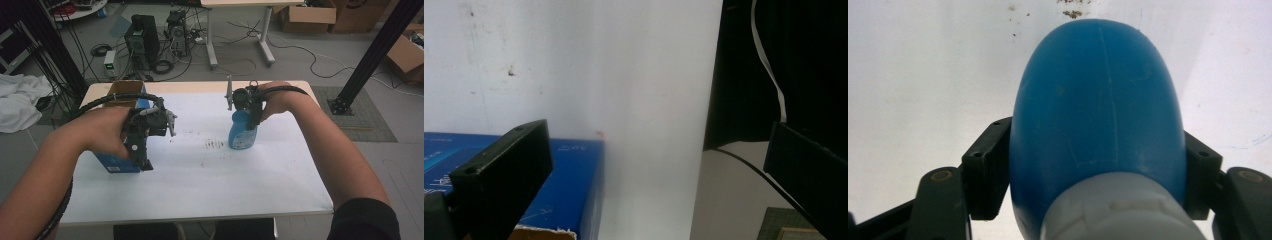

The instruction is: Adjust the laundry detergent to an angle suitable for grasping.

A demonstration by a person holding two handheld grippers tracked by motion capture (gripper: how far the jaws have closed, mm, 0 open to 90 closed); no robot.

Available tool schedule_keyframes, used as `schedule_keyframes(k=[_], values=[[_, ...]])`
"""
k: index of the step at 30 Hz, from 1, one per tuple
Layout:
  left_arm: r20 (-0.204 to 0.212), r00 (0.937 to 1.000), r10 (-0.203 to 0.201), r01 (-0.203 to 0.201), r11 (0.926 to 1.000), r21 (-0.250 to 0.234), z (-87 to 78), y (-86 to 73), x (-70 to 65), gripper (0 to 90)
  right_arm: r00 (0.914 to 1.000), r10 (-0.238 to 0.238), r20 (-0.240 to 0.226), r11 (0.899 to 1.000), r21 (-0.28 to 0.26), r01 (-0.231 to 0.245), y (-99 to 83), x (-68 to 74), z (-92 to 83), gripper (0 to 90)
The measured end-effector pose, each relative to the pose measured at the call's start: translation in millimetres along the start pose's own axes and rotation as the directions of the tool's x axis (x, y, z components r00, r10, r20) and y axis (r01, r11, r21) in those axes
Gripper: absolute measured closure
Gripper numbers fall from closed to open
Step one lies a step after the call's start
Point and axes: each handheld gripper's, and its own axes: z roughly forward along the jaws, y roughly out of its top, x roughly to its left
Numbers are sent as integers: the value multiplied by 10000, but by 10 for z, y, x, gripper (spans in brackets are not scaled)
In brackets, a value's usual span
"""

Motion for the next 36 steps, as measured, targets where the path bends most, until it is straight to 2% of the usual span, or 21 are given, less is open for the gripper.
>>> schedule_keyframes(k=[10, 12, 19, 23, 30, 33, 36], values=[[24, 10000, 57, -57, 10000, -29, 18, 15, 3, 1, 10000, -70, 19, 10000, -68, 70, 5, -10, 11, 342], [1, 10000, 36, -36, 10000, -27, 17, -1, 7, 1, 9999, 6, 115, 10000, 37, -6, 5, -6, 7, 372], [2, 10000, -5, 5, 10000, -7, 21, -27, 9, 1, 9996, -219, 166, 9998, -27, 220, 9, -8, 9, 381], [8, 10000, -7, 7, 10000, -11, 24, -32, 9, 1, 9997, -183, 149, 9998, -73, 184, 1, -6, 5, 383], [-42, 10000, 22, -22, 10000, -24, 11, -32, 1, 2, 9998, -67, 211, 9999, -150, 70, -18, 16, -72, 384], [-61, 10000, 70, -70, 10000, -23, 6, -22, 0, 1, 9998, 154, 141, 9991, -386, -148, -47, 51, -178, 384], [-75, 9999, 97, -96, 9999, 34, 6, 1, -5, 1, 9989, 454, 92, 9982, -391, -450, -69, 74, -248, 384]])
